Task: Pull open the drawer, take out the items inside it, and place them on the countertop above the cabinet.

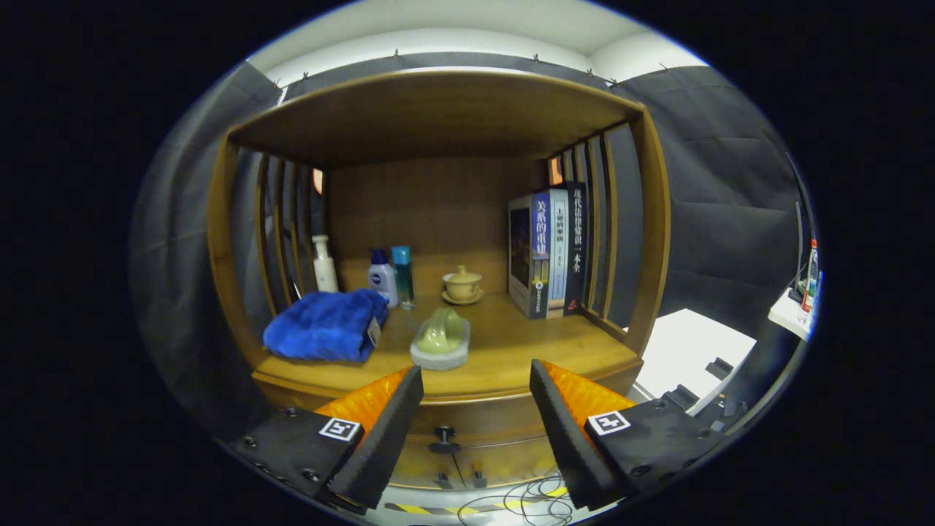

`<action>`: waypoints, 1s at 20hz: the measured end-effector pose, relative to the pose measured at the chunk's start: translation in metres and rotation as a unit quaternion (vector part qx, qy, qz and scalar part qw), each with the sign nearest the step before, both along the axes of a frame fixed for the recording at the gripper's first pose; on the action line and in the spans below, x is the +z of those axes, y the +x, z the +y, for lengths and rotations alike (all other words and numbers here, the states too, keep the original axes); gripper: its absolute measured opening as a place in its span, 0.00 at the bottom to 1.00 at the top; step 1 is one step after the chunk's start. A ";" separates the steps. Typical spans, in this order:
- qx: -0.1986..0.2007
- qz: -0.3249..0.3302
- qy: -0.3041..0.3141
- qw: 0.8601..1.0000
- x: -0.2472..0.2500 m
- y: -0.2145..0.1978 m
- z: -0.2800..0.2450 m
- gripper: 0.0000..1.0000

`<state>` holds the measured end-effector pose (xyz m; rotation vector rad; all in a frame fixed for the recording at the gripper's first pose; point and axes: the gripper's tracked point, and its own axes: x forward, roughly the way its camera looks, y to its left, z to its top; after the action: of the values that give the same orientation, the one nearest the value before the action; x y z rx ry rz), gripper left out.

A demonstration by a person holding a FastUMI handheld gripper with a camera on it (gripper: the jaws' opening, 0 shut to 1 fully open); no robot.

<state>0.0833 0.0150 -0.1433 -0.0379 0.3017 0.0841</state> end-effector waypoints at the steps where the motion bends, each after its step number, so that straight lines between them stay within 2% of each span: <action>1: 0.001 -0.007 0.010 1.000 0.012 -0.001 0.005 0.98; 8: -0.039 -0.035 0.019 0.998 0.058 -0.009 -0.011 0.98; 13: -0.052 -0.027 0.050 0.997 0.055 -0.016 -0.019 0.98; 16: -0.064 -0.027 0.039 0.997 0.055 -0.017 -0.030 0.98; 20: -0.055 -0.025 0.033 0.998 0.052 -0.022 -0.027 0.98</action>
<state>0.0616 -0.0123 -0.0914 0.0418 0.2505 -0.0166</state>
